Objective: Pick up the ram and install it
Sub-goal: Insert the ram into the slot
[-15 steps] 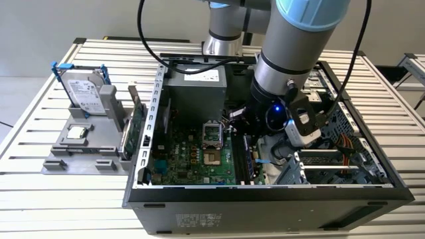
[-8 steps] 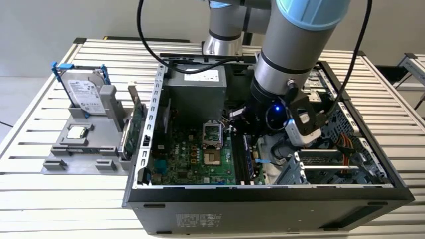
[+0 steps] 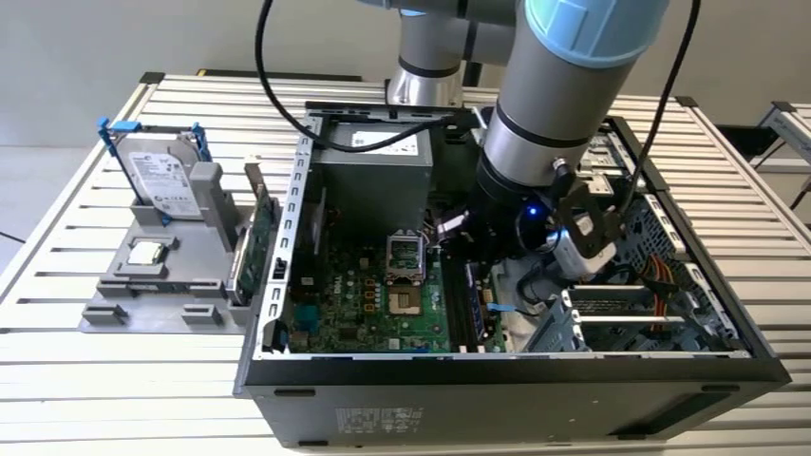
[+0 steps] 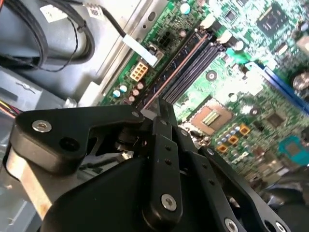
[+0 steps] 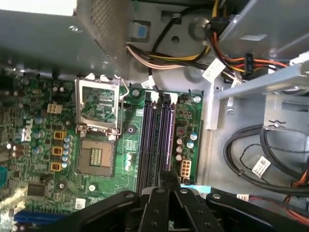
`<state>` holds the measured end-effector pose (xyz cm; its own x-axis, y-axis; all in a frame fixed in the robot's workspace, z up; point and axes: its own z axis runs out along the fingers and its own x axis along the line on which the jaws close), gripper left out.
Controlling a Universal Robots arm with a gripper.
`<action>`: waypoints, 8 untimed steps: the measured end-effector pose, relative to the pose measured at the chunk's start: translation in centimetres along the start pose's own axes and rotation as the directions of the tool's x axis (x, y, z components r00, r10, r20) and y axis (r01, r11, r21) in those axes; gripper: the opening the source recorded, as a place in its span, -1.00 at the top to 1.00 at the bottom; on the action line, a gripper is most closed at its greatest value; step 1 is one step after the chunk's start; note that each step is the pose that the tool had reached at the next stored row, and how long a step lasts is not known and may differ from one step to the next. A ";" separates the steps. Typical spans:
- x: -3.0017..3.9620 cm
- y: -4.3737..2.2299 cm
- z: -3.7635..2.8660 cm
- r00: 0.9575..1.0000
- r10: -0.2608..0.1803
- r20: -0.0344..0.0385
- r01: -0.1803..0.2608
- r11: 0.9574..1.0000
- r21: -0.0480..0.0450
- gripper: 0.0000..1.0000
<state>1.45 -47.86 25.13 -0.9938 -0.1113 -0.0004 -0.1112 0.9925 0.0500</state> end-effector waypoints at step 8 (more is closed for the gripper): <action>0.00 -0.01 0.29 0.989 -0.144 -0.007 0.144 0.990 -0.001 1.00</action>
<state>1.45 -47.86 24.83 -0.9673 -0.2538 -0.0004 -0.2535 0.9660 0.0501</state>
